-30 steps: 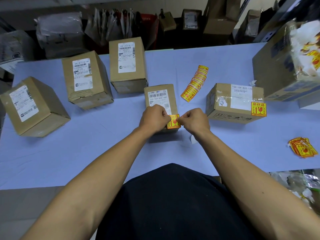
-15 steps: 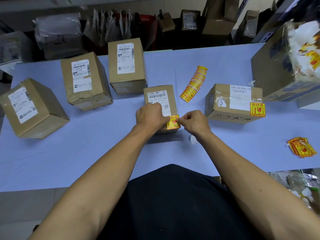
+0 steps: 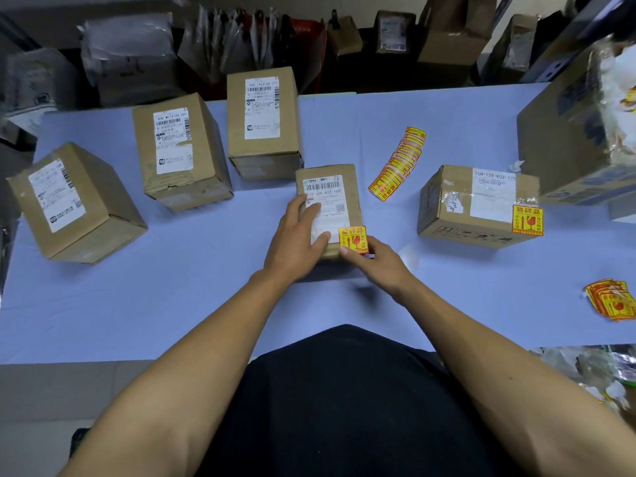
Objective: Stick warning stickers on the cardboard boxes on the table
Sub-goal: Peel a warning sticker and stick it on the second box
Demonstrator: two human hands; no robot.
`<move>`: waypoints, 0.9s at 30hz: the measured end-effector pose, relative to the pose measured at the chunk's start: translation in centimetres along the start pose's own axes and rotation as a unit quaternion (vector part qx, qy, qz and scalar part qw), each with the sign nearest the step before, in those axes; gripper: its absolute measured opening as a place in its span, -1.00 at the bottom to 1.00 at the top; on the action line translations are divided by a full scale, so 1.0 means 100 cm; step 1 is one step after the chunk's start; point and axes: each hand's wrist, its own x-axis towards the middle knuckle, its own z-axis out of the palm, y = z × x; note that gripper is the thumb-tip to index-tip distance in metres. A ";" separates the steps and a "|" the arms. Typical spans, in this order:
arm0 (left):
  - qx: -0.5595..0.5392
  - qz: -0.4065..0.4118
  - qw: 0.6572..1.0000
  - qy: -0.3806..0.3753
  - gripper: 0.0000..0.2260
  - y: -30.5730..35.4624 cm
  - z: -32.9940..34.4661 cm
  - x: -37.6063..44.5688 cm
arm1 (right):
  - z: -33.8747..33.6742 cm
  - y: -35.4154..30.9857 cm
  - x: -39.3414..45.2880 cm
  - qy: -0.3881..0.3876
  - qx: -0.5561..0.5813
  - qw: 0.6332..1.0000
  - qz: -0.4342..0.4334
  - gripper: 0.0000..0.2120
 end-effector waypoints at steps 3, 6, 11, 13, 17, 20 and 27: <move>-0.120 -0.100 0.987 0.037 -0.39 0.000 0.006 0.001 | -0.006 0.003 0.005 -0.005 0.042 0.999 0.027 -0.37; -0.278 -0.240 0.930 0.029 -0.42 0.006 0.011 0.008 | -0.006 -0.011 0.017 0.042 0.080 0.995 0.049 -0.32; -0.340 -0.263 0.902 0.034 -0.62 0.016 0.017 0.020 | 0.009 -0.032 0.034 0.056 0.067 0.996 0.024 -0.48; -0.332 -0.256 0.907 0.036 -0.63 0.017 0.019 0.020 | 0.014 -0.031 0.032 0.071 0.027 0.997 0.003 -0.57; -0.340 -0.254 0.904 0.043 -0.64 0.016 0.021 0.021 | 0.015 -0.030 0.034 0.093 0.013 0.996 -0.008 -0.61; -0.352 -0.254 0.900 0.043 -0.66 0.018 0.020 0.028 | 0.011 -0.032 0.038 0.102 0.016 0.995 -0.006 -0.61; -0.357 -0.229 0.905 0.031 -0.65 0.037 0.006 0.080 | -0.020 -0.059 0.067 0.140 0.023 0.990 -0.017 -0.60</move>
